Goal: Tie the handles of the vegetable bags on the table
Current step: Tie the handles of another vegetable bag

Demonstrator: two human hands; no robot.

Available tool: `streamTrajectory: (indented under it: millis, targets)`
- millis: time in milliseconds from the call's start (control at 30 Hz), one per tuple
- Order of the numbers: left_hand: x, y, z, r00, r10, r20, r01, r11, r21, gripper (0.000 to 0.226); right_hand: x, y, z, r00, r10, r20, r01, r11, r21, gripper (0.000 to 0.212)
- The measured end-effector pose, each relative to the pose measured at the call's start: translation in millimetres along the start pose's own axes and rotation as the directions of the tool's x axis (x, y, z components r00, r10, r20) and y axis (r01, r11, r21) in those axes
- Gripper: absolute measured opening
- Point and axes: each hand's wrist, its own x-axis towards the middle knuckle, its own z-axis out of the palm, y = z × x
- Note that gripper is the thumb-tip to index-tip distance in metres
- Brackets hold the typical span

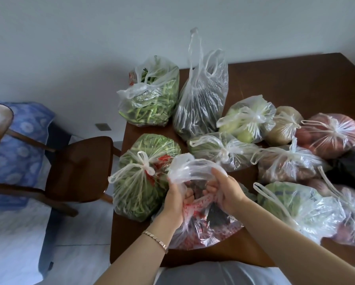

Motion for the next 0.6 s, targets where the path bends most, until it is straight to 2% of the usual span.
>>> streamTrajectory:
  millis: [100,167,200,300,433,533,600]
  targets:
    - [-12.0,5.9,0.4,1.0,0.026,0.002,-0.026,0.998,-0.049,0.062,1.6,-7.0,-4.2,0.99,0.042,-0.131,-0.016,0.98,0.197,0.024]
    - [-11.8,7.8,-2.3,0.999,0.047,0.01,-0.046,0.996,-0.08,0.062,-0.9,-13.2,-6.0,0.987,0.082,-0.142,-0.027,0.937,0.349,0.034]
    - [-10.3,7.5,-3.3,0.997,0.069,0.017,-0.068,0.996,-0.051,0.063,-2.5,-14.5,-6.2,0.984,0.094,-0.148,-0.037,0.936,0.351,0.04]
    - [-15.0,12.1,0.7,0.996,0.083,0.007,-0.084,0.992,0.096,0.053,-2.0,-10.5,-0.9,0.968,0.068,-0.241,-0.033,0.989,0.146,0.043]
    - [-17.6,10.7,0.5,0.993,0.114,0.03,-0.118,0.963,0.243,0.038,0.4,4.7,2.5,0.959,-0.06,-0.277,0.017,0.988,-0.156,0.018]
    - [-18.2,3.6,0.5,0.988,0.143,0.056,-0.153,0.884,0.441,0.024,-1.1,17.4,-4.4,0.977,-0.172,-0.123,0.09,0.865,-0.494,0.021]
    - [-16.5,0.1,4.3,0.989,0.151,0.009,-0.138,0.879,0.457,0.022,-8.5,21.0,-2.7,0.984,-0.176,0.028,0.162,0.816,-0.555,0.024]
